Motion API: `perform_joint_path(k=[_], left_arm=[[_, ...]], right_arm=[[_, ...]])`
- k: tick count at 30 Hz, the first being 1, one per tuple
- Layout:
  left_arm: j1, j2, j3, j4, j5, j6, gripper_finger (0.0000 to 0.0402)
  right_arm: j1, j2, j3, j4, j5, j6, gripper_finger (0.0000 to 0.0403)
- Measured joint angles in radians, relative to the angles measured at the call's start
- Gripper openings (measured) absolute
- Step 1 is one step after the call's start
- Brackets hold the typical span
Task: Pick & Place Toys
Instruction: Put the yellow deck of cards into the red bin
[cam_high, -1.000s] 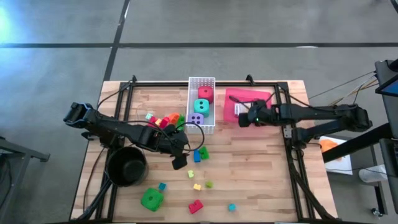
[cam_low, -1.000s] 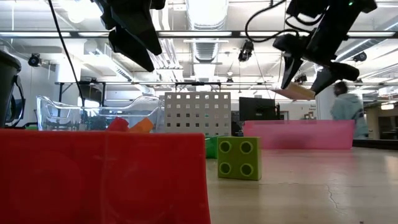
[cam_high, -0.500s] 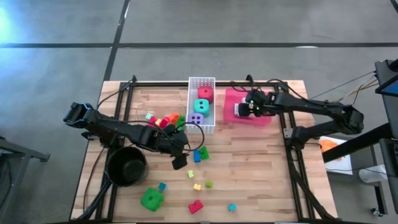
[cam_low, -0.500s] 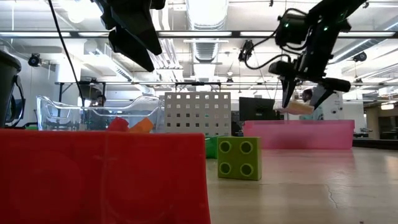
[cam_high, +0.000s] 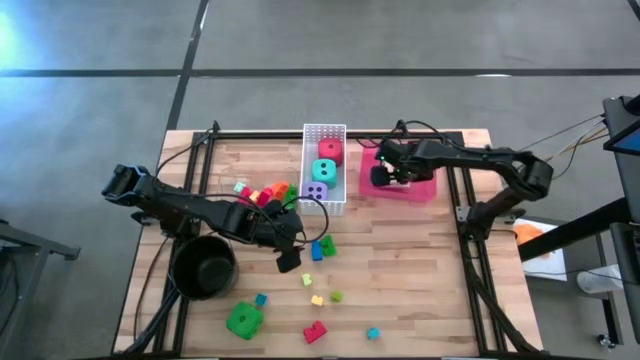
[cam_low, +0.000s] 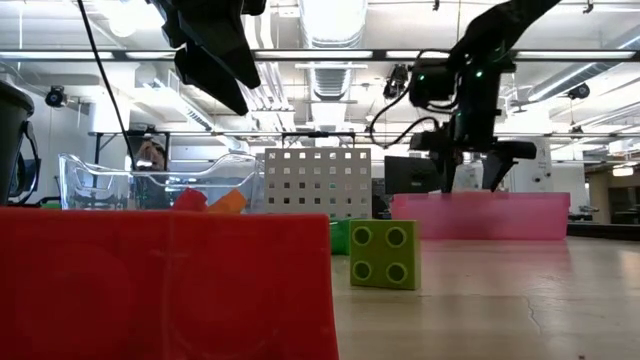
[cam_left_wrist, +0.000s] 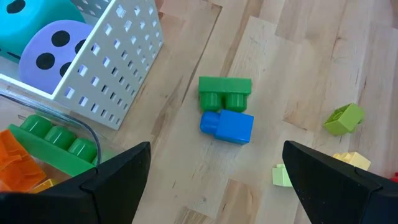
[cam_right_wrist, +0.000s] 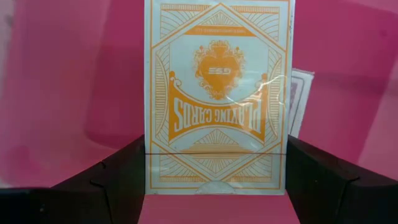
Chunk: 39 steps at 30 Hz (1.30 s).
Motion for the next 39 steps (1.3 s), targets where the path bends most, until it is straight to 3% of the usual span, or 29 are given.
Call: perform_joint_path(k=[8, 27, 33, 39], left_arm=[[0.000, 0.000, 0.000, 0.000, 0.000, 0.000, 0.0365], [0.000, 0.000, 0.000, 0.000, 0.000, 0.000, 0.0365], [0.000, 0.000, 0.000, 0.000, 0.000, 0.000, 0.0365], [0.000, 0.000, 0.000, 0.000, 0.000, 0.000, 0.0365]], right_arm=[[-0.005, 0.098, 0.026, -0.016, -0.029, -0.042, 0.0294], [-0.005, 0.086, 0.014, -0.016, -0.046, -0.090, 0.0295], [-0.004, 0.086, 0.012, -0.026, -0.060, -0.071, 0.0383], [-0.004, 0.086, 0.012, -0.026, -0.059, -0.092, 0.0374]])
